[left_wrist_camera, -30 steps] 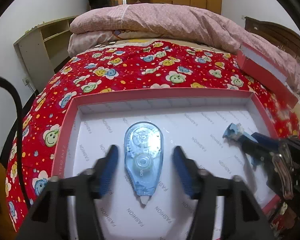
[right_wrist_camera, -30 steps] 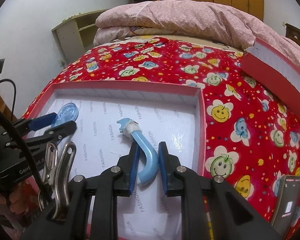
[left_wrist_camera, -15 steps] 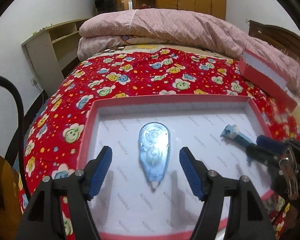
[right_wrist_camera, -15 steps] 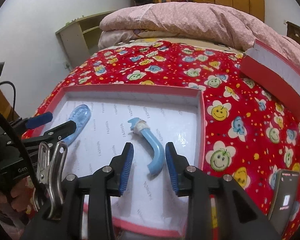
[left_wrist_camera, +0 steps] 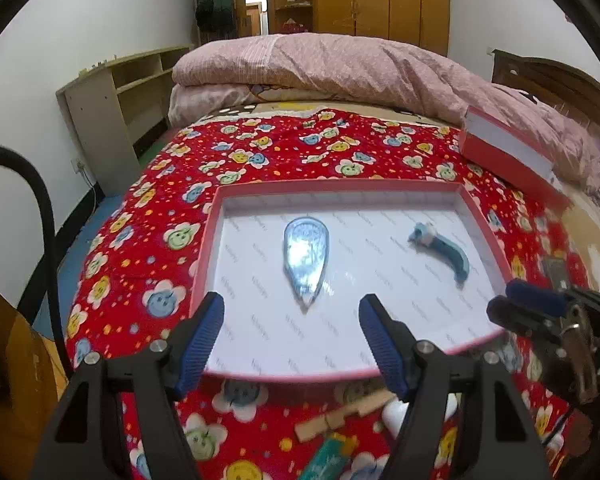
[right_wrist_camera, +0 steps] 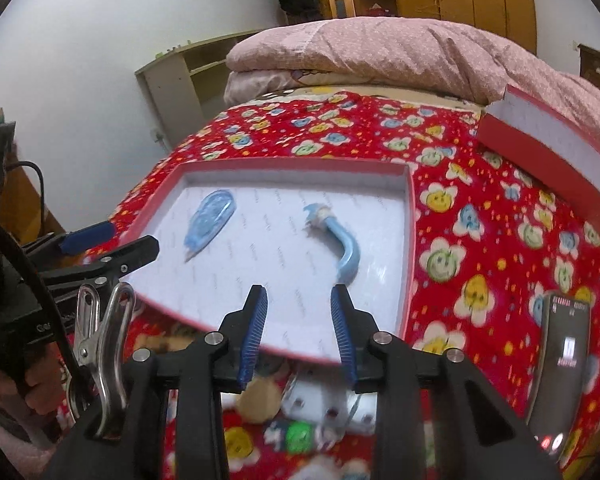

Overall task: Organize rigid objects
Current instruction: 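Withdraw both tools from the tray back toward the pile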

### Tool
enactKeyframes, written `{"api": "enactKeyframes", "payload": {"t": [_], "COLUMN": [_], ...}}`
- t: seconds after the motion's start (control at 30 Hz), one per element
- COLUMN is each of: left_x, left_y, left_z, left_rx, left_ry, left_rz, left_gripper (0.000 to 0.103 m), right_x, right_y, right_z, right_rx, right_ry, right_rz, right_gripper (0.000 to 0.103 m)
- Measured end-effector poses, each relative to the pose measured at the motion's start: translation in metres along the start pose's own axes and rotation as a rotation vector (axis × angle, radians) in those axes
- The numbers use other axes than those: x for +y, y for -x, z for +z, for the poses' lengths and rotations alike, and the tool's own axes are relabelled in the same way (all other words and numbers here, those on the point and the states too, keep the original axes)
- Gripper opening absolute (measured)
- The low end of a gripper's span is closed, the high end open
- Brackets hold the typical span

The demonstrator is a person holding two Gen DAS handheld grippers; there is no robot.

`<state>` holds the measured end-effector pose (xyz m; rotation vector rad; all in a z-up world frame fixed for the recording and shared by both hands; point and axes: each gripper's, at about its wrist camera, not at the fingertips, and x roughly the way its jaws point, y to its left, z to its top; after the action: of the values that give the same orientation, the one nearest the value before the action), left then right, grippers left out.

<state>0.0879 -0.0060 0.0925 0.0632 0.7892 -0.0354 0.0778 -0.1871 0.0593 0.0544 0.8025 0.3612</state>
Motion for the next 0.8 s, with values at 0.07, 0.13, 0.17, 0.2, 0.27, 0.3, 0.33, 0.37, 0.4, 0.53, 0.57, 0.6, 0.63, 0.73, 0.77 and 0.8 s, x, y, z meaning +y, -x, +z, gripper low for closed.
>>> {"api": "enactKeyframes", "payload": {"t": [0.07,0.13,0.17,0.2,0.27,0.3,0.33,0.37,0.4,0.53,0.57,0.6,0.63,0.73,0.77,0.8], "left_x": [0.000,-0.001,-0.001,-0.001,0.000,0.001,0.001,0.002,0.003,0.006,0.006,0.007,0.008,0.012,0.014,0.015], "left_y": [0.007,0.012,0.014,0.018,0.022,0.024,0.027,0.029,0.030,0.036,0.037,0.038,0.038,0.041,0.041,0.043], "left_z": [-0.008,-0.015,-0.018,-0.023,-0.030,-0.034,-0.041,-0.044,-0.049,-0.070,-0.076,-0.081,-0.085,-0.094,-0.097,-0.100], "left_rx": [-0.005,-0.003,0.000,0.002,0.004,0.005,0.009,0.013,0.018,0.043,0.052,0.062,0.069,0.087,0.090,0.092], "left_ry": [-0.006,-0.008,-0.008,-0.009,-0.011,-0.012,-0.012,-0.012,-0.010,-0.002,-0.003,-0.004,-0.004,0.001,0.005,0.008], "left_rz": [0.004,-0.003,-0.008,-0.013,-0.018,-0.021,-0.024,-0.026,-0.030,-0.052,-0.058,-0.061,-0.063,-0.070,-0.072,-0.073], "left_gripper": [0.074,0.074,0.074,0.074,0.074,0.074,0.074,0.074,0.074,0.074,0.074,0.074,0.074,0.074,0.074,0.074], "right_x": [0.001,0.003,0.004,0.005,0.006,0.007,0.008,0.009,0.010,0.015,0.016,0.018,0.018,0.019,0.019,0.019], "right_y": [0.007,0.011,0.014,0.016,0.022,0.025,0.029,0.031,0.034,0.042,0.044,0.046,0.047,0.054,0.055,0.058], "right_z": [-0.008,-0.016,-0.020,-0.025,-0.034,-0.038,-0.042,-0.045,-0.050,-0.067,-0.071,-0.077,-0.081,-0.094,-0.098,-0.102], "right_rx": [0.007,0.009,0.011,0.013,0.014,0.015,0.014,0.014,0.015,0.023,0.024,0.029,0.033,0.038,0.042,0.044], "right_ry": [-0.013,-0.016,-0.014,-0.013,-0.010,-0.008,-0.007,-0.005,-0.003,0.012,0.018,0.026,0.032,0.052,0.058,0.063], "right_rz": [0.038,0.038,0.036,0.036,0.037,0.037,0.039,0.040,0.041,0.035,0.028,0.021,0.016,-0.004,-0.011,-0.016], "right_gripper": [0.034,0.034,0.034,0.034,0.034,0.034,0.034,0.034,0.034,0.034,0.034,0.034,0.034,0.034,0.034,0.034]}}
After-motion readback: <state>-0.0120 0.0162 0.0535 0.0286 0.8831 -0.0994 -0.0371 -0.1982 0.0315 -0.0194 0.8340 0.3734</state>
